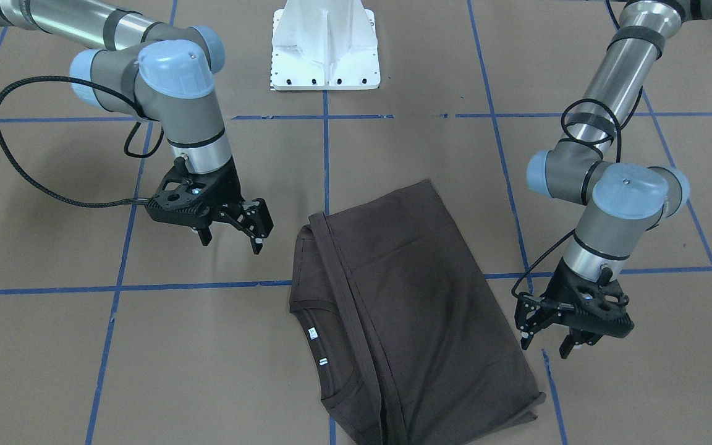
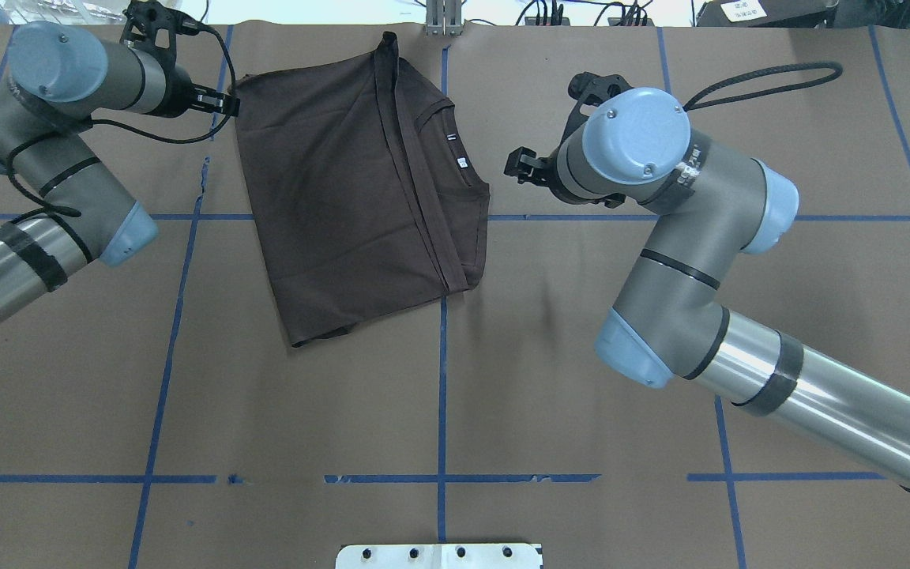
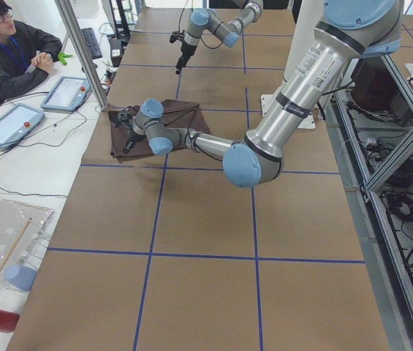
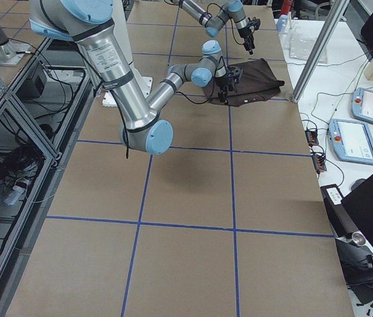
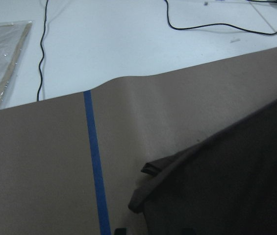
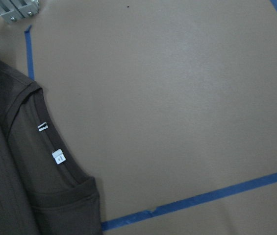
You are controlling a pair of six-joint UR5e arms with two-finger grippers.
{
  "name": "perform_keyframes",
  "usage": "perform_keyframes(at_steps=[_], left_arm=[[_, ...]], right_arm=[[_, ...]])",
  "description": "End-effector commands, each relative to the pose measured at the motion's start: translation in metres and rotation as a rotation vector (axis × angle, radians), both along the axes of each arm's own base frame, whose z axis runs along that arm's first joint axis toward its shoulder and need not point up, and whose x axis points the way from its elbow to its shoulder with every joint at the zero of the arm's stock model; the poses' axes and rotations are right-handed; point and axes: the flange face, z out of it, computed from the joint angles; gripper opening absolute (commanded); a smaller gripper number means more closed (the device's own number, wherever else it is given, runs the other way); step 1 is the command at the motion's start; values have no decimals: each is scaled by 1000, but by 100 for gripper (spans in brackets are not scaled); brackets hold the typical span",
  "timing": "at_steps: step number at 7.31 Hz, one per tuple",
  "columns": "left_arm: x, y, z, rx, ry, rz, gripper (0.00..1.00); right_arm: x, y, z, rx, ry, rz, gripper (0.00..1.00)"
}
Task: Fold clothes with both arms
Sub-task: 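Drag the folded shirt with the left gripper away from the robot, then grasp the shirt's collar edge with the right gripper while the left gripper withdraws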
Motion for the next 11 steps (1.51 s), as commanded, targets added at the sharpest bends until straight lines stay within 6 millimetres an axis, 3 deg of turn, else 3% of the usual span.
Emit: perform_keyframes(at_steps=[1, 3, 5, 7, 11], left_arm=[[-15, 23, 2, 5, 29, 9, 100], [-14, 28, 11, -36, 53, -10, 100], [-12, 29, 14, -43, 53, -10, 100], [-13, 31, 18, -48, 49, -10, 100], [-14, 32, 25, -55, 43, -10, 100]], right_arm=[[-43, -32, -9, 11, -24, 51, 88], [-87, -54, -13, 2, -6, 59, 77], [-118, -49, 7, 31, -12, 55, 70], [-130, -41, 13, 16, 2, 42, 68], [-138, -34, 18, -3, 32, 37, 67]])
